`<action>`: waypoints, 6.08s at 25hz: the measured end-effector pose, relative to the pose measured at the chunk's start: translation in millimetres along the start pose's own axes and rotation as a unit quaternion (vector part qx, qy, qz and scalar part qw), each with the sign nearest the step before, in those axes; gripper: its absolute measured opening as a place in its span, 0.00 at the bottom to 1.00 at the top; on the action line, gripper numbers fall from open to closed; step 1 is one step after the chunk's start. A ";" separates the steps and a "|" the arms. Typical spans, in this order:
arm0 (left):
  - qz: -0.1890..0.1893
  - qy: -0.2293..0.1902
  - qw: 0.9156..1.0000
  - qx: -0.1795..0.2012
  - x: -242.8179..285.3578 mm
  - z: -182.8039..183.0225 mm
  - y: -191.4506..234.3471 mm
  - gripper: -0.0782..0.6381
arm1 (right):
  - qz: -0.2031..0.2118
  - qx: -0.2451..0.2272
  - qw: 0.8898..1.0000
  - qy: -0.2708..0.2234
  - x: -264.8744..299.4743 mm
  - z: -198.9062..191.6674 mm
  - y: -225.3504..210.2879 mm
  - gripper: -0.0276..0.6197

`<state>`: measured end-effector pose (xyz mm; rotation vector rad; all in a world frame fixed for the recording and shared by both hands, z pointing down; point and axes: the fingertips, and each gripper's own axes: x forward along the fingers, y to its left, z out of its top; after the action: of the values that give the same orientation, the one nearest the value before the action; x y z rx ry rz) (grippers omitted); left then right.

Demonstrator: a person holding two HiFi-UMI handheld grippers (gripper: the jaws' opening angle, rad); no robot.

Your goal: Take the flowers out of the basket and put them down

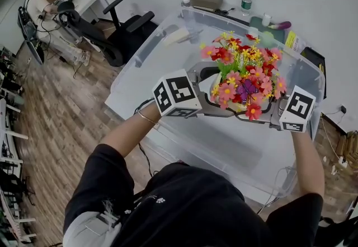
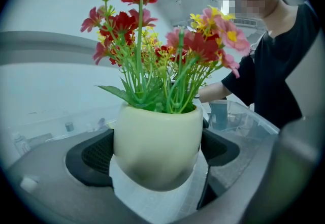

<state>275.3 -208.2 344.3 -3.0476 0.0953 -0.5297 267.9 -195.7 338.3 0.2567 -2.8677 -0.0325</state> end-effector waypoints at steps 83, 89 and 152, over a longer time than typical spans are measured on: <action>0.029 -0.076 0.996 0.035 -37.8 55.7 -28.4 0.84 | -0.002 -0.027 0.999 -0.032 -9.2 60.3 32.1 0.75; 0.044 -0.070 0.996 0.030 -42.7 55.3 -32.3 0.84 | 0.014 -0.031 0.999 -0.036 -6.1 62.7 36.8 0.75; 0.074 -0.080 0.993 0.055 -128.6 69.4 -82.9 0.84 | 0.027 -0.064 0.996 -0.060 42.1 119.0 104.1 0.75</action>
<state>182.3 -114.3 240.6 -2.9320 0.2738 -0.2699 179.1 -100.8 238.9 0.1559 -2.9753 -0.2268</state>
